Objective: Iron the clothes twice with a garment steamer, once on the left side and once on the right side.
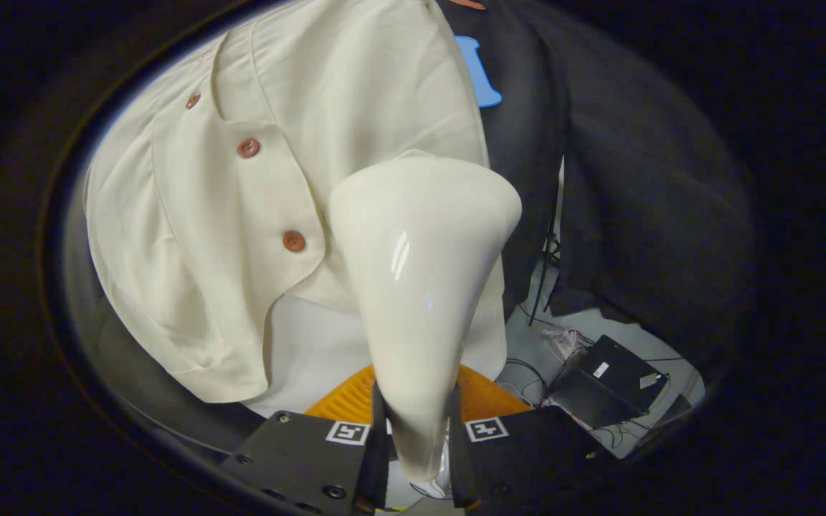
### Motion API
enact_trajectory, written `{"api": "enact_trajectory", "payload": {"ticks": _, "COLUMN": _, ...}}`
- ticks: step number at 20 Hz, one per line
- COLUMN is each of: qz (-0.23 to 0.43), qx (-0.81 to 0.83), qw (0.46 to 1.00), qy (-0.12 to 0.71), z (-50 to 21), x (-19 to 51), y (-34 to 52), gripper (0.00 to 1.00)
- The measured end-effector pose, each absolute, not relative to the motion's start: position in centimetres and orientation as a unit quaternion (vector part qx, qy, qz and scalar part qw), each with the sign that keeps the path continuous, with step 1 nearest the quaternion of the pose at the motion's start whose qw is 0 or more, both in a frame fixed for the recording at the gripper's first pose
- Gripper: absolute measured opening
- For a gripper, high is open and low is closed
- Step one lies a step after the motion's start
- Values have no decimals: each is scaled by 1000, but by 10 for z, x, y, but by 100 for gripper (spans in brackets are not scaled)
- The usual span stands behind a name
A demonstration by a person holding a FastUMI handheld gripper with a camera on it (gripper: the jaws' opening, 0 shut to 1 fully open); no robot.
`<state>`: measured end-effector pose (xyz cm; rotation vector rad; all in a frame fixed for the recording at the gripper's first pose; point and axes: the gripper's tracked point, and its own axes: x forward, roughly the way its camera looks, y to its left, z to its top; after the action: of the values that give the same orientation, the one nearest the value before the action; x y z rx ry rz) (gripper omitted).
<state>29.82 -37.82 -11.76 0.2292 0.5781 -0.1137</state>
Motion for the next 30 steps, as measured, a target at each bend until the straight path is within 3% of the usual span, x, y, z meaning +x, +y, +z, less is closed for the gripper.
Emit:
{"api": "enact_trajectory", "payload": {"ticks": 6, "qz": -48, "qx": 120, "qw": 941, "qy": 312, "z": -153, "x": 273, "y": -354, "gripper": 34}}
{"api": "enact_trajectory", "payload": {"ticks": 20, "qz": -80, "qx": 114, "qw": 942, "qy": 306, "z": -151, "x": 177, "y": -239, "gripper": 34}}
{"api": "enact_trajectory", "payload": {"ticks": 30, "qz": -49, "qx": 93, "qw": 966, "qy": 238, "z": -60, "x": 144, "y": -163, "gripper": 34}}
